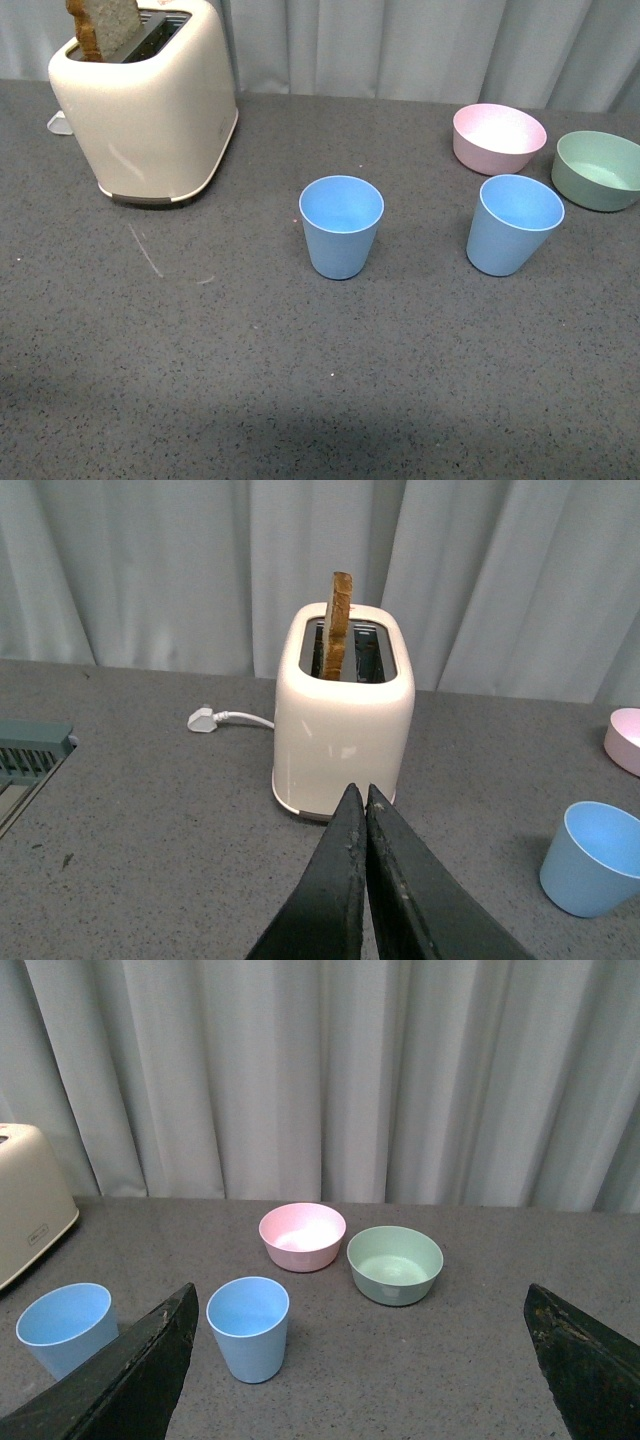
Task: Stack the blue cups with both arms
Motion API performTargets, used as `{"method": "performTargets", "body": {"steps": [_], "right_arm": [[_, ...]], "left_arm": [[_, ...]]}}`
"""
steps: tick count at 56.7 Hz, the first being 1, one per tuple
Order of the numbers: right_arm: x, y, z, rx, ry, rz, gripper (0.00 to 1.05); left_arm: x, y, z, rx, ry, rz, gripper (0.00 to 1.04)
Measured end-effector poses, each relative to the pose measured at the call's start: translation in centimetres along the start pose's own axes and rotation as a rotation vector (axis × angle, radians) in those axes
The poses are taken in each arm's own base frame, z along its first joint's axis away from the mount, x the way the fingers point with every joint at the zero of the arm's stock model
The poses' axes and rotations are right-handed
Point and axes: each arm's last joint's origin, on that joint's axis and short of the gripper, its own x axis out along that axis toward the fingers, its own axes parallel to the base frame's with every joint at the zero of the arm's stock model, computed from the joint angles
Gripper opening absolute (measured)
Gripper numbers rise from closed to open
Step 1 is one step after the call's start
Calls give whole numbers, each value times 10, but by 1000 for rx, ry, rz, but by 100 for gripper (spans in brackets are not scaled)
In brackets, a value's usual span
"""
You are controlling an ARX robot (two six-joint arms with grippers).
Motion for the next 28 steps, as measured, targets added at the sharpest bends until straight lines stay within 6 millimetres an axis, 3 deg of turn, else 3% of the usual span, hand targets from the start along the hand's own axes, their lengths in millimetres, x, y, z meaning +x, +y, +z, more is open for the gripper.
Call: {"method": "performTargets", "body": {"steps": [28], "right_arm": [[0,0,0,0,0,0,95]], "left_arm": [[-25,0,9,0,-31,1,4]]}}
